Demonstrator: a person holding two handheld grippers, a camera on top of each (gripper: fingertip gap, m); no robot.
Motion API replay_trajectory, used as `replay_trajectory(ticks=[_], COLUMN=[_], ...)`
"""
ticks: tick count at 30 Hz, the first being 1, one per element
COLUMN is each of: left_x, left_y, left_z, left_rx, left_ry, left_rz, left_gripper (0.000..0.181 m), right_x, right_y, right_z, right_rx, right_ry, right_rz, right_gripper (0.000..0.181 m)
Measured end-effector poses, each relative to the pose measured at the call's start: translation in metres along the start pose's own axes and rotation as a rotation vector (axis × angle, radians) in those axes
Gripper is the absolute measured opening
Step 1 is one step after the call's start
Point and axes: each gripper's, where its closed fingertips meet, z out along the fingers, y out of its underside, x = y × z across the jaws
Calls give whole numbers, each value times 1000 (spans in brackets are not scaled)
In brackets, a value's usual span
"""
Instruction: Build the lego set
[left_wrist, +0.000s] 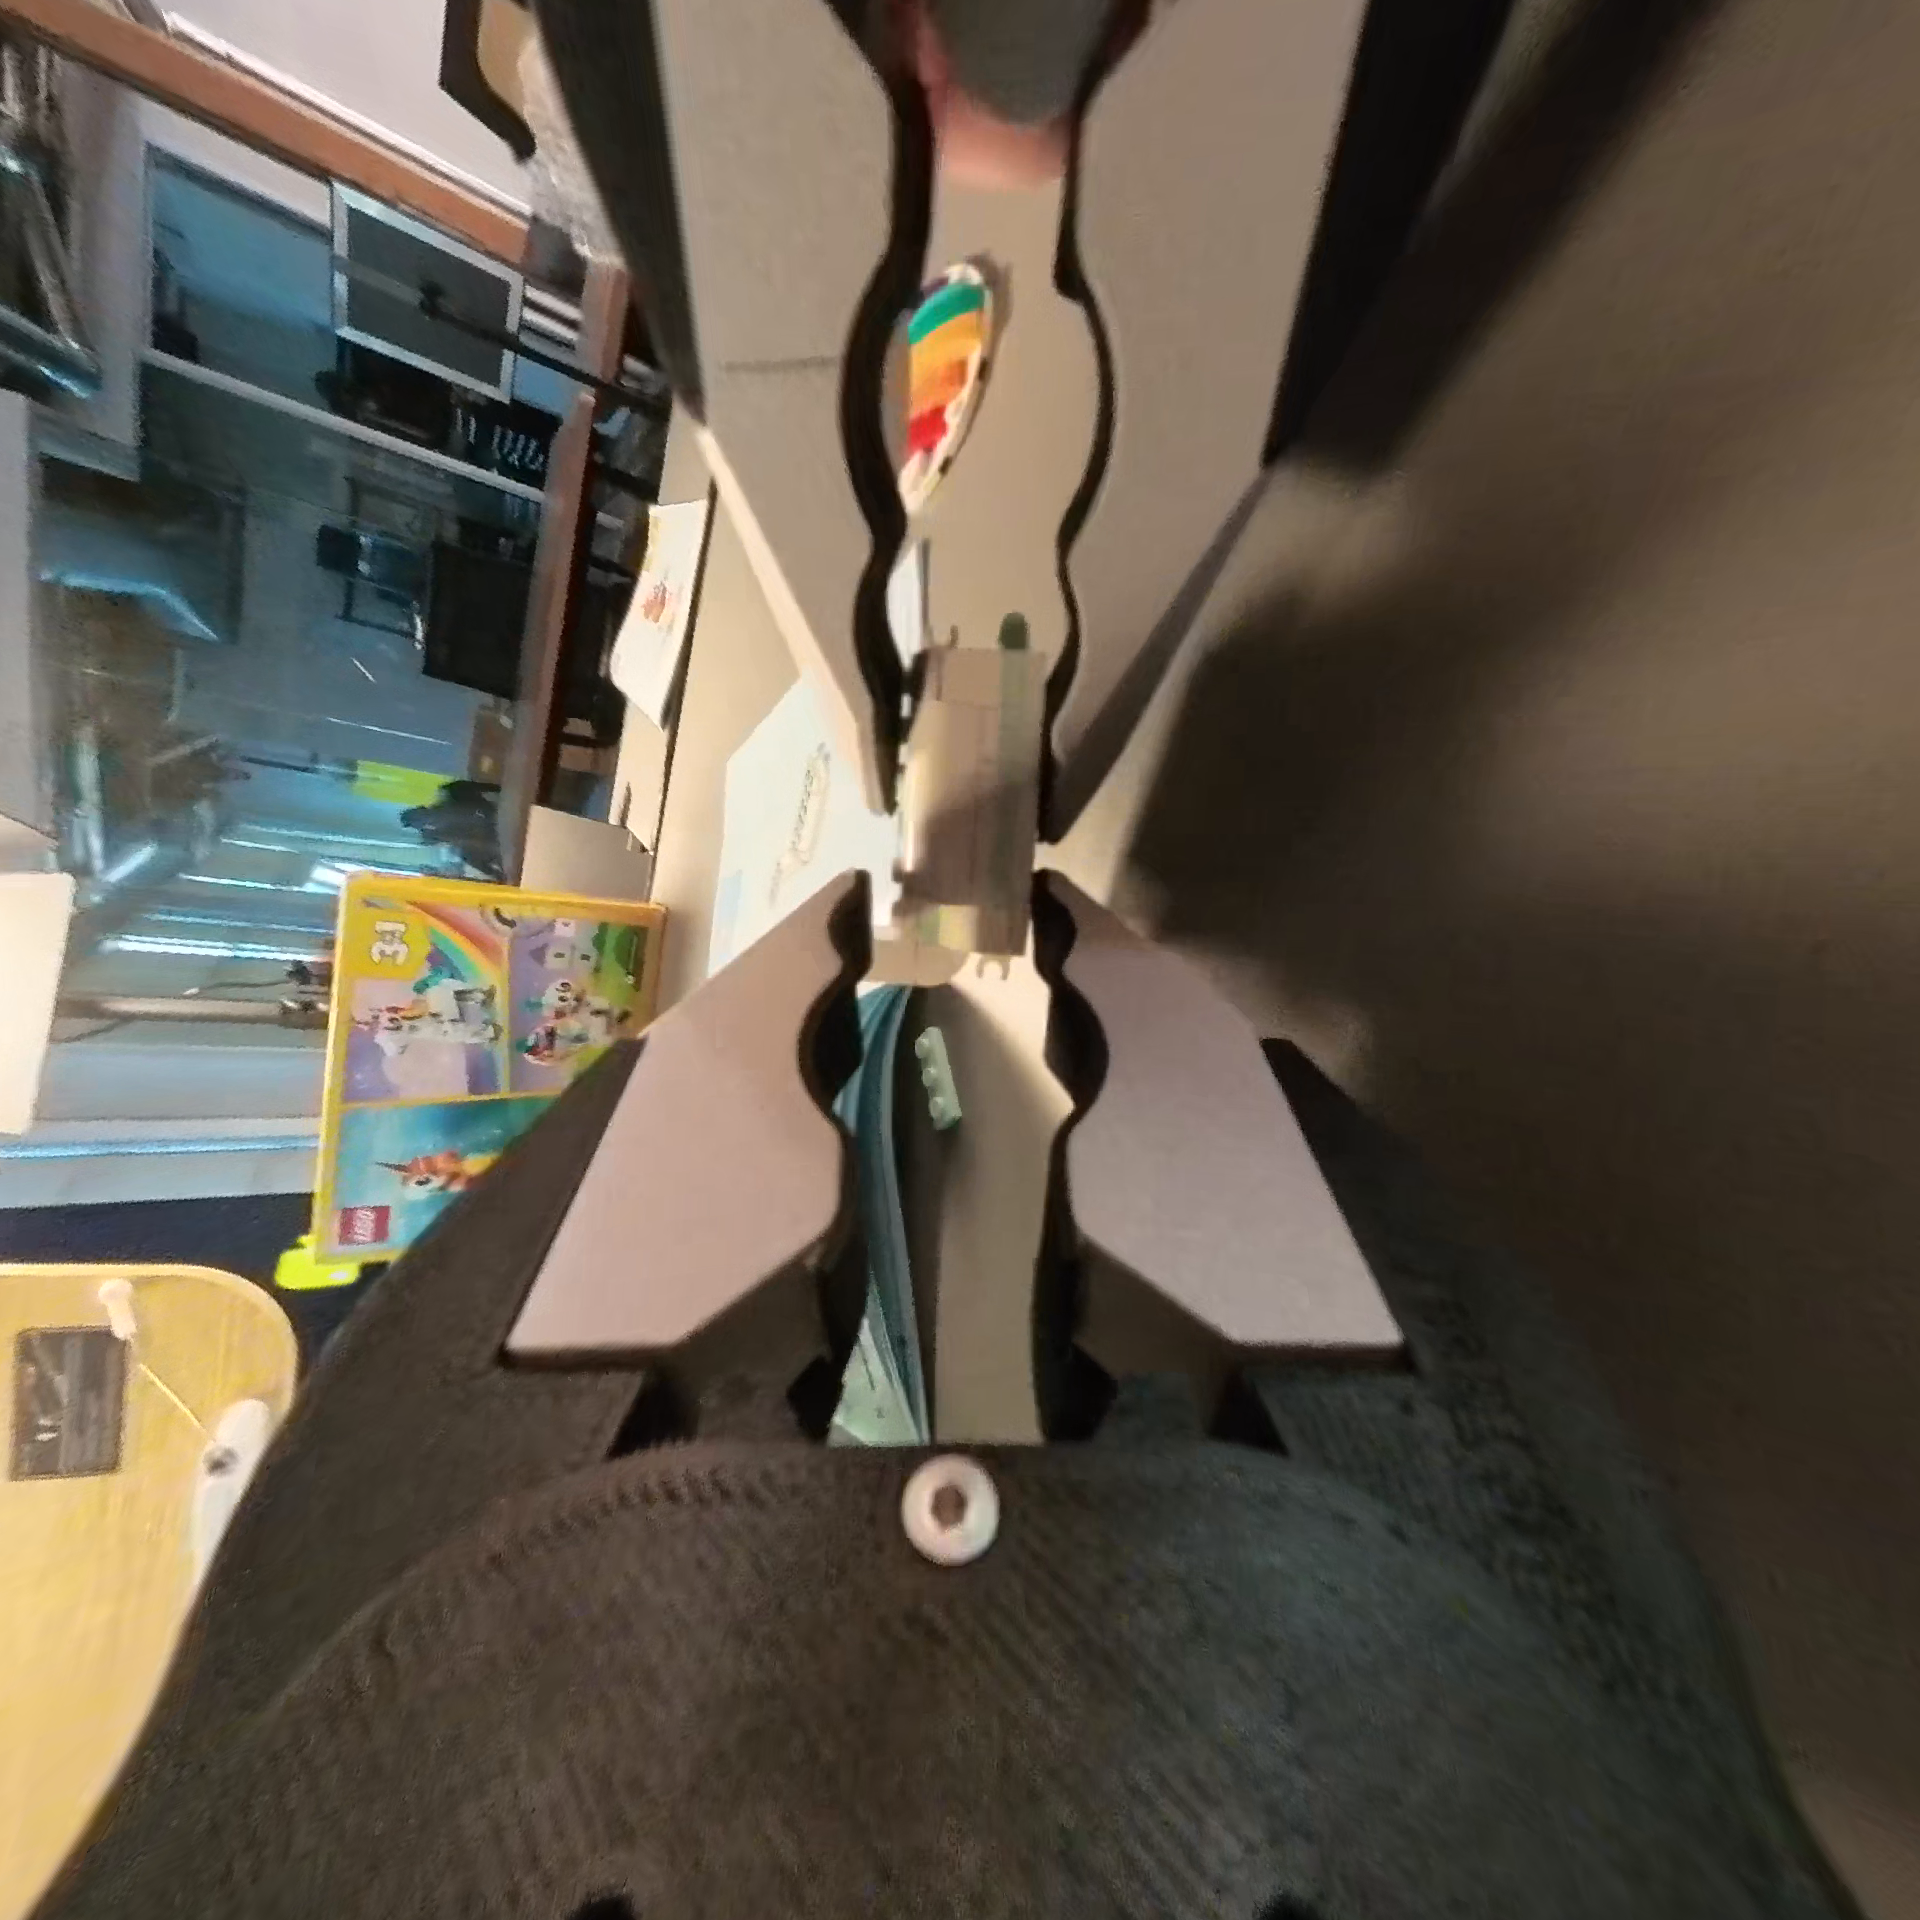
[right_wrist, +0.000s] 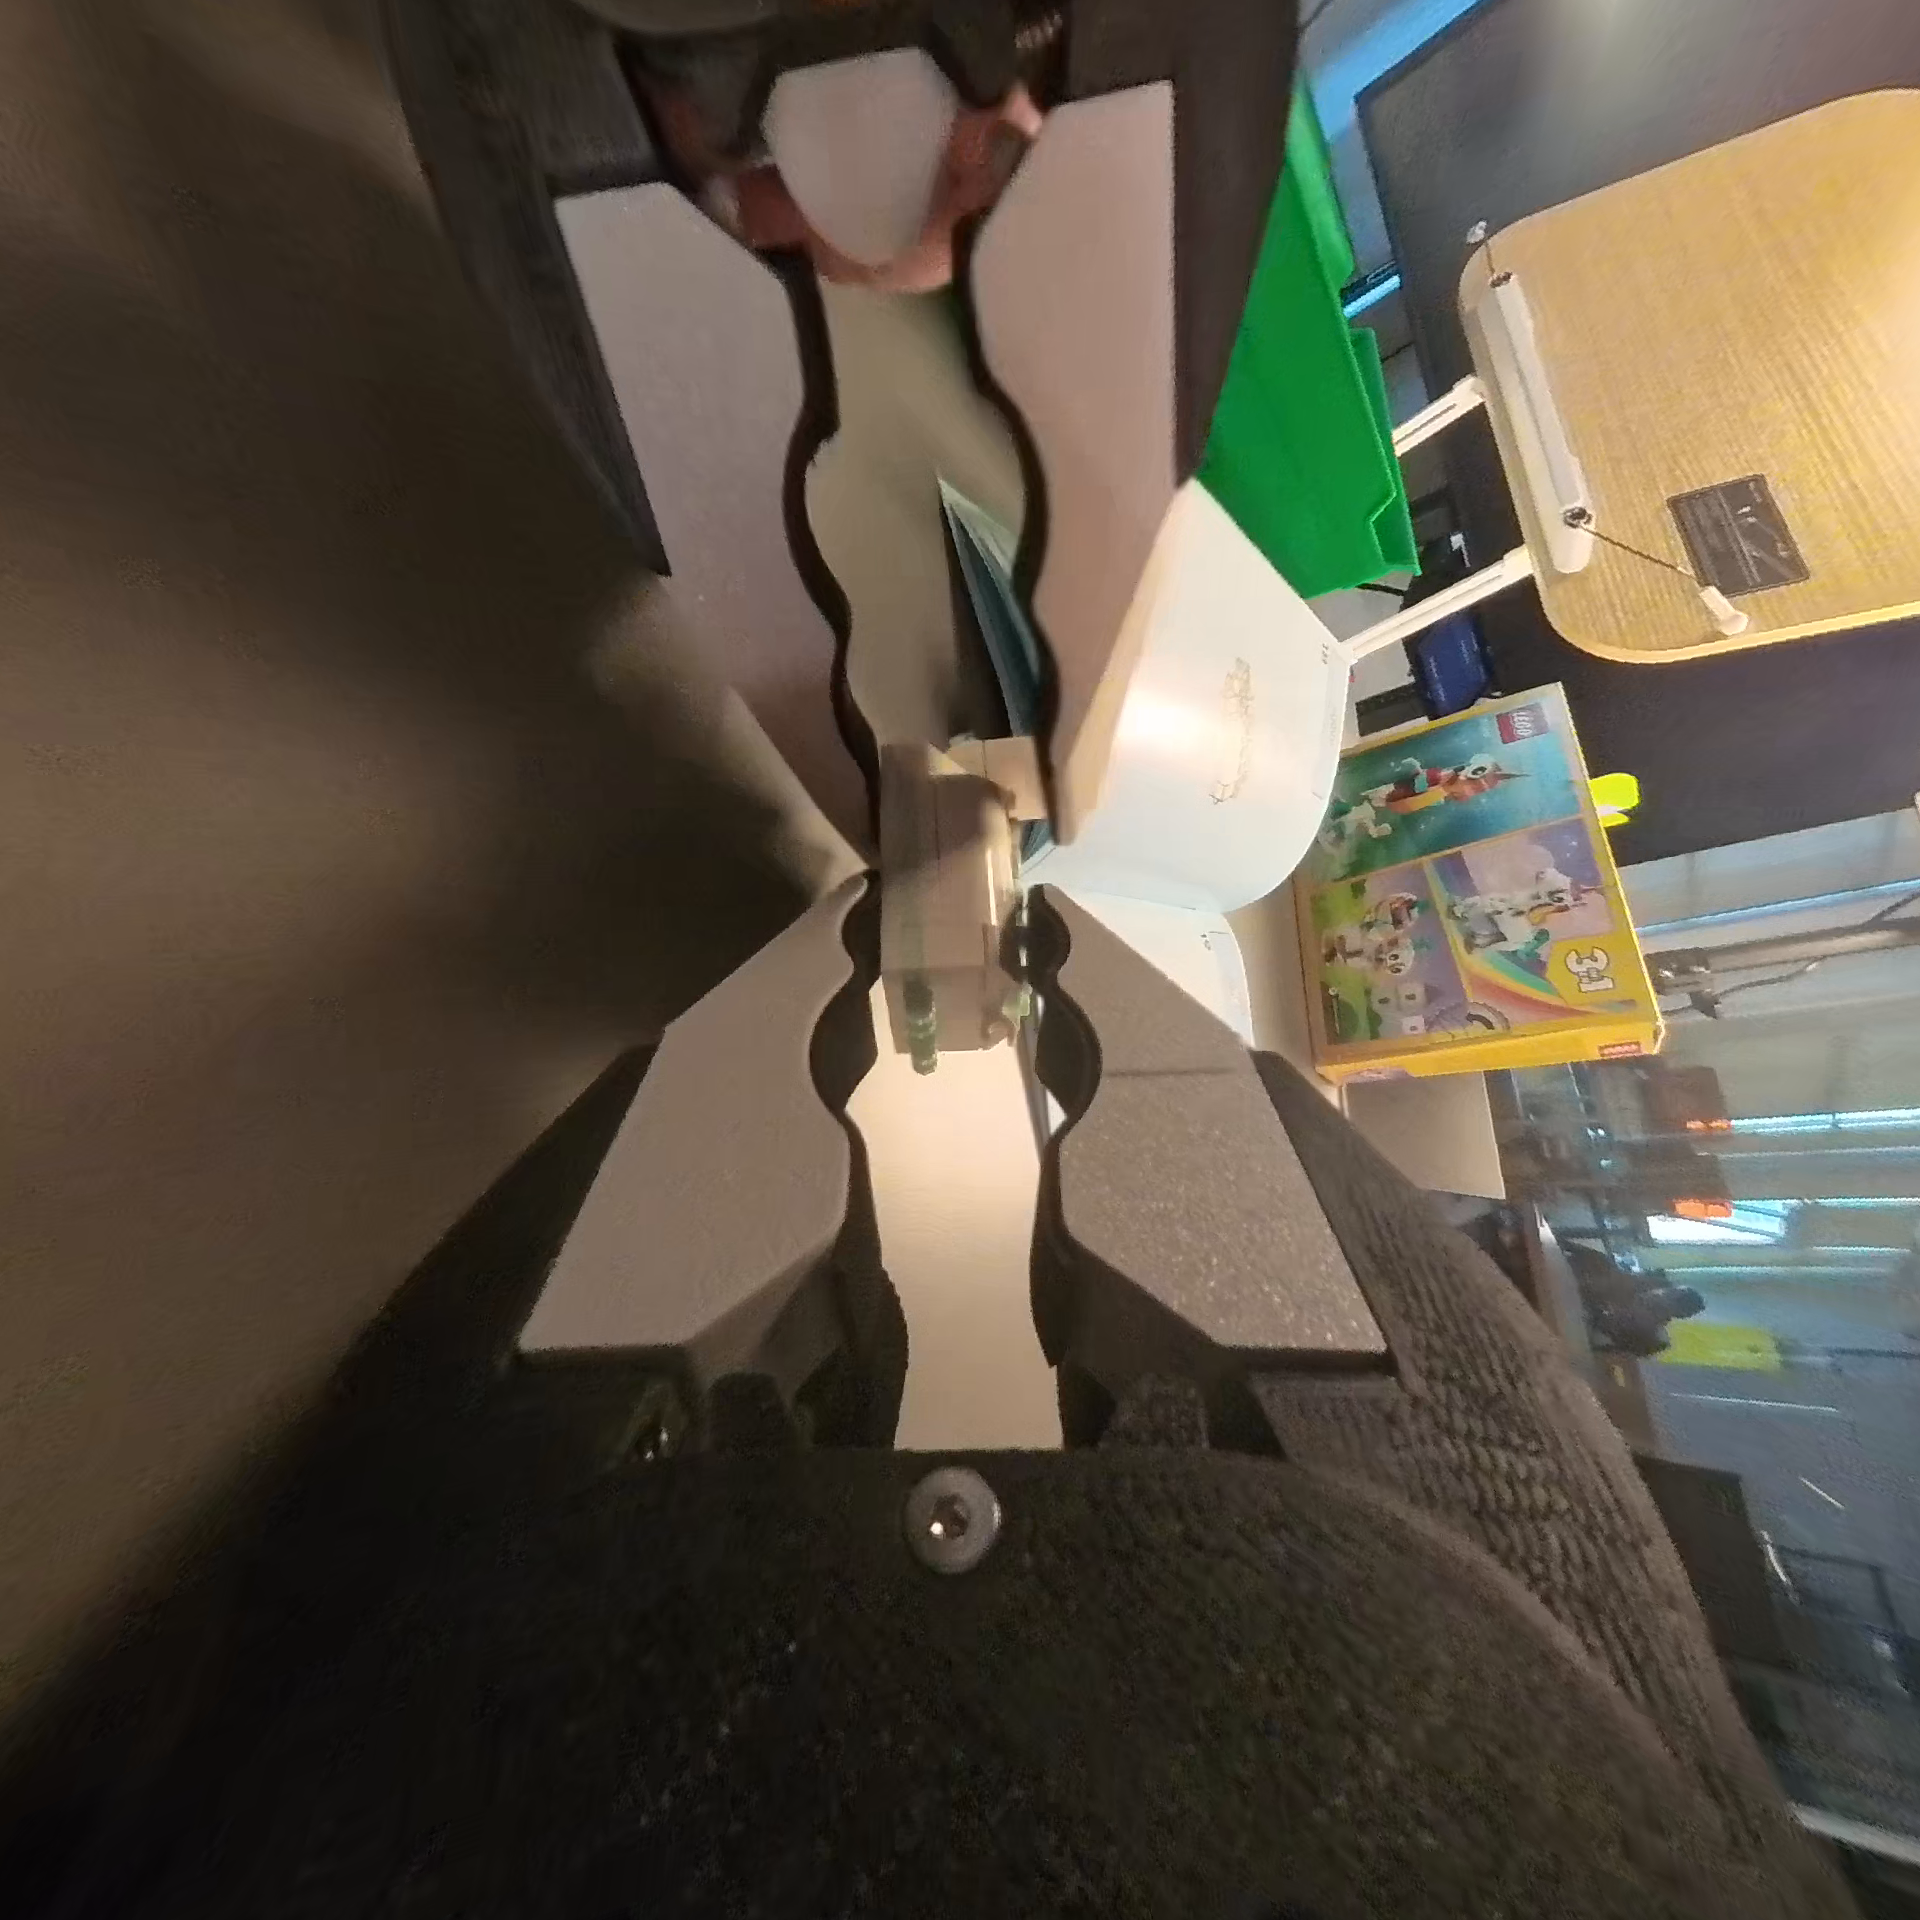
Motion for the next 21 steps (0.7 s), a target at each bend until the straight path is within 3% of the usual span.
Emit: replay_trajectory(ticks=[21], left_x=[12], left_y=[3], left_z=[-1], left_rx=[-62], left_ry=[159], left_rz=[296], left_gripper=[25], right_x=[-11], right_y=[0], right_z=[2], right_rx=[-37], right_ry=[37], right_rz=[-210], right_gripper=[23])
